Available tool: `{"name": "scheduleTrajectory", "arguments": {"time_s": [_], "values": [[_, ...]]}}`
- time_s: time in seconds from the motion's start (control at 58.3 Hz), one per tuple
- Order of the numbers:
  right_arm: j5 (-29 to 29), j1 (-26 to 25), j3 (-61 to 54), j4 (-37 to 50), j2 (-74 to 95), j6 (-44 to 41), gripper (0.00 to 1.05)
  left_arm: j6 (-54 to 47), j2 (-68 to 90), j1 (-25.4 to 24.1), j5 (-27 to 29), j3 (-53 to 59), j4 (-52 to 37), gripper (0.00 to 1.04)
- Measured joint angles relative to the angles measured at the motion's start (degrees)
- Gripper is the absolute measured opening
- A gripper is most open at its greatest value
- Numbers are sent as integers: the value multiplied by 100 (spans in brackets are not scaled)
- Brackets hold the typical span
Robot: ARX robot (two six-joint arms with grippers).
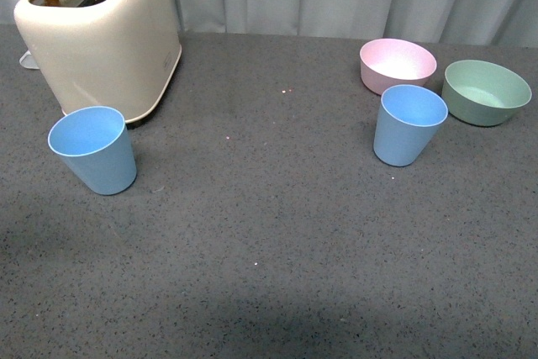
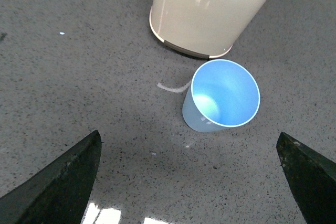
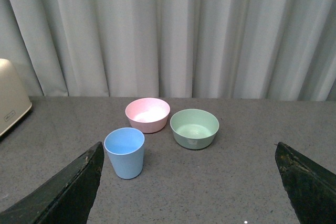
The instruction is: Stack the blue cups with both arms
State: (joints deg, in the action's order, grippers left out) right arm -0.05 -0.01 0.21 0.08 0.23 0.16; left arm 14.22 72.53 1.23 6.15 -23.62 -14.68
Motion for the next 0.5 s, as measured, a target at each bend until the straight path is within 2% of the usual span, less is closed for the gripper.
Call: {"name": "scheduleTrajectory", "arguments": {"time_s": [0.12,0.498], "values": [[-2,0,0,0,0,0,95,295,1040,92,-160,-754,420,98],[-2,0,0,0,0,0,95,968,2450,291,-273,-1893,1331,98]]}}
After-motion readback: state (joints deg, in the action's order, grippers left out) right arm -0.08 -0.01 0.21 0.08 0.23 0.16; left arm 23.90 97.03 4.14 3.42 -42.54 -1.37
